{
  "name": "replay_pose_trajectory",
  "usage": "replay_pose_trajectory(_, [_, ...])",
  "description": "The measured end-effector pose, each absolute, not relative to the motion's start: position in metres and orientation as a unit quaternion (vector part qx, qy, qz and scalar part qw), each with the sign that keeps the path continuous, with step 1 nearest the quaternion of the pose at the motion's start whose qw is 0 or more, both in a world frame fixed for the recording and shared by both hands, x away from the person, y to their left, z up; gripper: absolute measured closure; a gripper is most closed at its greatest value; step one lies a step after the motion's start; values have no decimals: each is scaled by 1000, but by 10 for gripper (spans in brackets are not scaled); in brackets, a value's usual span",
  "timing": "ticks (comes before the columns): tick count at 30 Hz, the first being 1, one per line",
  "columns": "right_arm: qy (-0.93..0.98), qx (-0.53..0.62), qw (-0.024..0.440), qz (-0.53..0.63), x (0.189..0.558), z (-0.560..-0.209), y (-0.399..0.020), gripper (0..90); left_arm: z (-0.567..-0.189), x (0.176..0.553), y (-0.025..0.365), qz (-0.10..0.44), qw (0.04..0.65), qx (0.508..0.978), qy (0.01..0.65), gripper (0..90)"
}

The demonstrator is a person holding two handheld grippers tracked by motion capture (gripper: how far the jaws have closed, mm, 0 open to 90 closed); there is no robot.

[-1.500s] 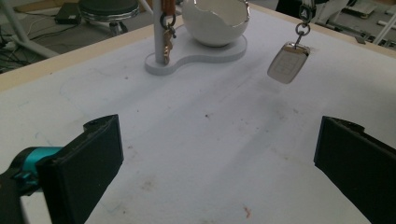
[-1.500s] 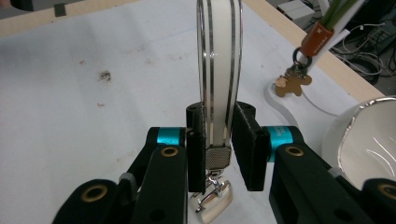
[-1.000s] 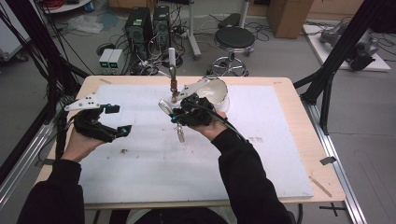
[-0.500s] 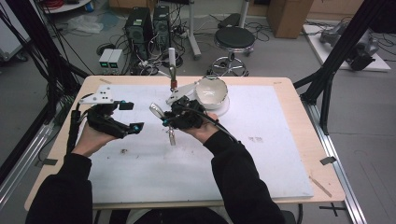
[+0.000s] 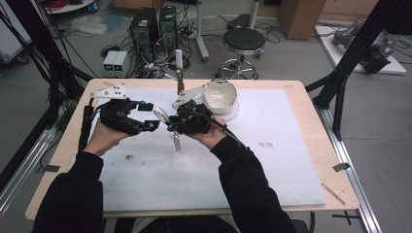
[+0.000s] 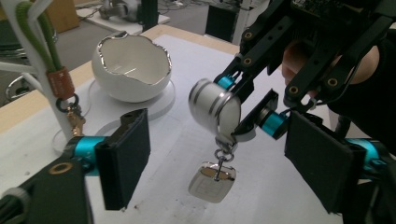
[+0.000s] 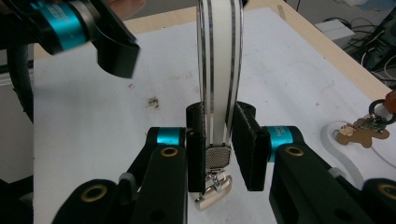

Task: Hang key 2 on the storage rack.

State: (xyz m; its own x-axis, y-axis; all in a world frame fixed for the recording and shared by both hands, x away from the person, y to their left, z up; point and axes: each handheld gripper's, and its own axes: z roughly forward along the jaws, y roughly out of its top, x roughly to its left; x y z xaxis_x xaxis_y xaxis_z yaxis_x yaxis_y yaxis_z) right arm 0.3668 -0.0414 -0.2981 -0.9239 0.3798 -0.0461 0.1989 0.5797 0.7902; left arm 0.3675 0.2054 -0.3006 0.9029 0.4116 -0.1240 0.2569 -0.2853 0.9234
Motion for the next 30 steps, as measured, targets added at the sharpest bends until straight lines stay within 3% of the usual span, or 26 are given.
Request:
replay_pose_trajectory(10, [885,151,102,428,364,-299,-37,755,-300,374,199,43,557,798,226,489])
replay_pose_trajectory(14, [884,150,104,429,365,-299,-38,755,-301,372,195,44,551,804,220,637])
replay_pose_trajectory(26, [885,151,114,426,366,-300,-38,759,-301,369,190,71,550,802,224,742])
replay_pose_trajectory(30, [883,157,110,428,368,-300,-39,676,-303,370,189,67,545,807,219,744])
